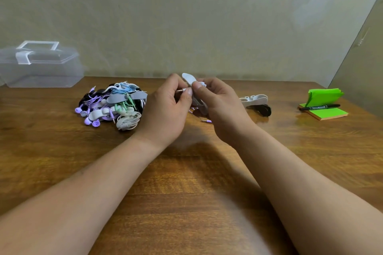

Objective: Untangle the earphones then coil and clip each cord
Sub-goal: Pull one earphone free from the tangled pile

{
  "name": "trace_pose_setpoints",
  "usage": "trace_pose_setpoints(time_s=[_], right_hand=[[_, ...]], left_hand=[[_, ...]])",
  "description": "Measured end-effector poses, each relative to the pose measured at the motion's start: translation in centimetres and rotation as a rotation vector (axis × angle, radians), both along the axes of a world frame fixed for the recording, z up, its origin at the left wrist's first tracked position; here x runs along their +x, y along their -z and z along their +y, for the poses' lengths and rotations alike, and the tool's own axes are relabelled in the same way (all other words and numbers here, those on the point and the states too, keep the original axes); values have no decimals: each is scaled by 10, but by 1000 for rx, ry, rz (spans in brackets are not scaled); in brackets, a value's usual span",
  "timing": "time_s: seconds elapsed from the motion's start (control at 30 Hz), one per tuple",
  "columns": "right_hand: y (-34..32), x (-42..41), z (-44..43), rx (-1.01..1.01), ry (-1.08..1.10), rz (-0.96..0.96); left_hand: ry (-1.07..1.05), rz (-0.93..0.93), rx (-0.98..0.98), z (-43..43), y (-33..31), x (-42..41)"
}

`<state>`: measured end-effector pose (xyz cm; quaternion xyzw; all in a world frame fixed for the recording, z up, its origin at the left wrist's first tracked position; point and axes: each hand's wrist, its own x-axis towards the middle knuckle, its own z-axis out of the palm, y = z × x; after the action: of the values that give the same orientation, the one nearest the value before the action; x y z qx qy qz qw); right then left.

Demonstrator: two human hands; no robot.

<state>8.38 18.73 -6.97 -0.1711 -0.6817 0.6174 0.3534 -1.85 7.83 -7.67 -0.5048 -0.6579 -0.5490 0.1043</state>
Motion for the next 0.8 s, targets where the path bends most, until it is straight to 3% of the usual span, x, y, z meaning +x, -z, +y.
trace_pose_setpoints(time_s=[0.2,0.27,0.43,0.8], right_hand=[[-7,4,7,-123,-103,42],[-9,6,9,-60,-147,32],[-10,7,9,130,45,26],[-16,12,7,155,143,-19]], left_hand=[[-36,134,37,2,3,-4],[-54,115,58,1,4,-9],[-81,217,103,0,0,-7],[81,316,43,0,-8,-16]])
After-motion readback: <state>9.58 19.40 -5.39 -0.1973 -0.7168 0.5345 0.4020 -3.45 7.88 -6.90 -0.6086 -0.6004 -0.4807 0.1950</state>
